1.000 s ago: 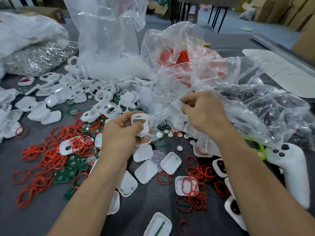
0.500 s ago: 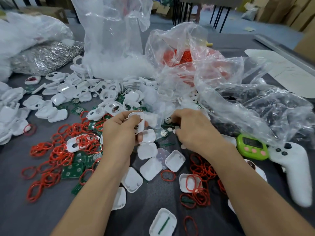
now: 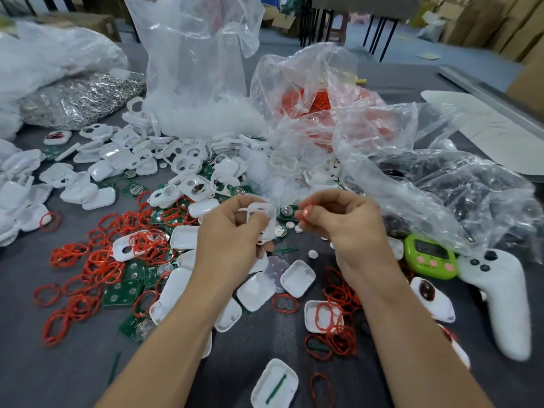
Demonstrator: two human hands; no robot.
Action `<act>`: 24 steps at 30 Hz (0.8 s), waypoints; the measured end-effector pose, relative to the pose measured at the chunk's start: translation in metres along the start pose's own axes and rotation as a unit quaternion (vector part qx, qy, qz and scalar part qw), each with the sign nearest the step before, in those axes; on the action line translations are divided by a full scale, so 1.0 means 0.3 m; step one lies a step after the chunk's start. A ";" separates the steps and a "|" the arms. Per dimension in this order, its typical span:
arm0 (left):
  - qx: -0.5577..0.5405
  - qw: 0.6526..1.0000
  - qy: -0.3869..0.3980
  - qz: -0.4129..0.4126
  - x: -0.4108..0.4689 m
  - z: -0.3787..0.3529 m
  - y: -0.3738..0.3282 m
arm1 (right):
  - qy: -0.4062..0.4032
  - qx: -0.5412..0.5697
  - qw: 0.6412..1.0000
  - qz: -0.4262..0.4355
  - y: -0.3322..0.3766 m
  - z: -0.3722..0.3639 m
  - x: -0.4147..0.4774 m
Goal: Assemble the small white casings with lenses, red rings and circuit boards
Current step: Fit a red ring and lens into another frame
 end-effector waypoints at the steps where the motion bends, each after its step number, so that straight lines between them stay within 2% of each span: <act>1: 0.010 1.000 0.012 -0.011 -0.006 -0.007 -0.002 | 0.000 -0.005 1.000 -0.003 -0.011 -0.012 -0.005; 5: 0.017 0.998 0.044 -0.037 -0.014 -0.010 -0.015 | -0.049 -0.081 0.995 0.038 -0.020 0.009 -0.013; 8: -0.068 0.989 0.131 0.000 -0.021 -0.028 -0.023 | -0.077 -0.109 0.989 0.057 -0.015 0.011 -0.028; 11: -0.101 0.981 0.160 0.038 -0.028 -0.042 -0.021 | -0.034 -0.095 0.994 0.041 -0.021 -0.032 -0.049; 16: -0.045 0.995 0.085 -0.015 -0.022 -0.019 -0.020 | 0.064 0.000 0.997 -0.040 -0.016 -0.050 -0.058; 18: -0.045 0.996 0.078 -0.012 -0.017 -0.013 -0.021 | 0.101 0.020 0.993 -0.052 -0.006 -0.048 -0.061; 20: -0.074 0.992 0.101 0.018 -0.013 -0.017 -0.020 | 0.119 0.017 0.992 -0.048 -0.005 -0.053 -0.064; 24: -0.182 0.966 0.146 0.112 -0.014 -0.036 -0.006 | 0.092 0.034 0.994 -0.051 -0.025 -0.055 -0.052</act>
Point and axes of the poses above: each hand's wrist, its own x-axis towards the middle knuckle, its own z-axis out of the back of the hand, y = z × x, the point moved 5 cm from there along x, towards the middle knuckle, and after that the axes turned 4 degrees about -y, right-handed, at the moved point
